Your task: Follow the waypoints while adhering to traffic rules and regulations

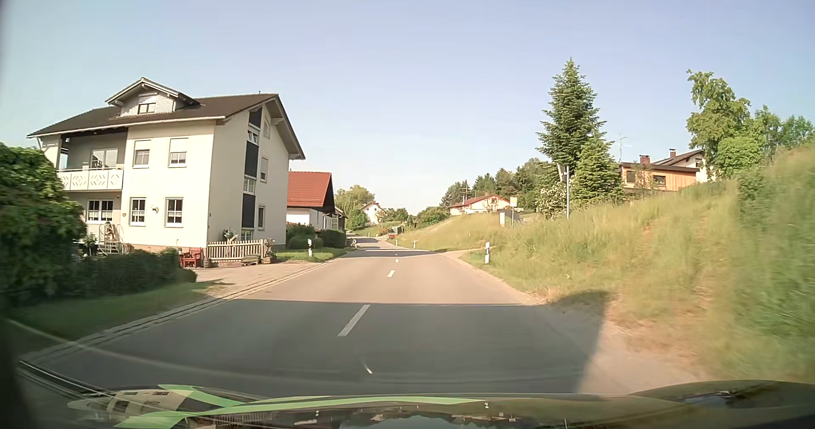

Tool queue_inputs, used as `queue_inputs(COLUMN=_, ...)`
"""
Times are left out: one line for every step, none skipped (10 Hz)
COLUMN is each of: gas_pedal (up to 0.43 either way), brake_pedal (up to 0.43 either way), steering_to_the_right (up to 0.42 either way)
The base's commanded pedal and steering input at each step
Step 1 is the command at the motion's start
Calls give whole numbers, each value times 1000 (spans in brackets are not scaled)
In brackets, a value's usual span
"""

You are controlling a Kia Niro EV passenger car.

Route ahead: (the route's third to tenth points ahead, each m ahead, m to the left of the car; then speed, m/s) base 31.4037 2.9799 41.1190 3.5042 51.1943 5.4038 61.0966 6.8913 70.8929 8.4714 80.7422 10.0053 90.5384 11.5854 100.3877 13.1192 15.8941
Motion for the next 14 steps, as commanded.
queue_inputs(gas_pedal=47, brake_pedal=0, steering_to_the_right=-10)
queue_inputs(gas_pedal=47, brake_pedal=0, steering_to_the_right=-10)
queue_inputs(gas_pedal=47, brake_pedal=0, steering_to_the_right=-11)
queue_inputs(gas_pedal=47, brake_pedal=0, steering_to_the_right=-11)
queue_inputs(gas_pedal=47, brake_pedal=0, steering_to_the_right=-11)
queue_inputs(gas_pedal=47, brake_pedal=0, steering_to_the_right=-11)
queue_inputs(gas_pedal=47, brake_pedal=0, steering_to_the_right=-11)
queue_inputs(gas_pedal=47, brake_pedal=0, steering_to_the_right=-11)
queue_inputs(gas_pedal=47, brake_pedal=0, steering_to_the_right=-11)
queue_inputs(gas_pedal=39, brake_pedal=0, steering_to_the_right=-11)
queue_inputs(gas_pedal=20, brake_pedal=0, steering_to_the_right=-11)
queue_inputs(gas_pedal=20, brake_pedal=0, steering_to_the_right=-11)
queue_inputs(gas_pedal=20, brake_pedal=0, steering_to_the_right=-11)
queue_inputs(gas_pedal=28, brake_pedal=0, steering_to_the_right=-11)
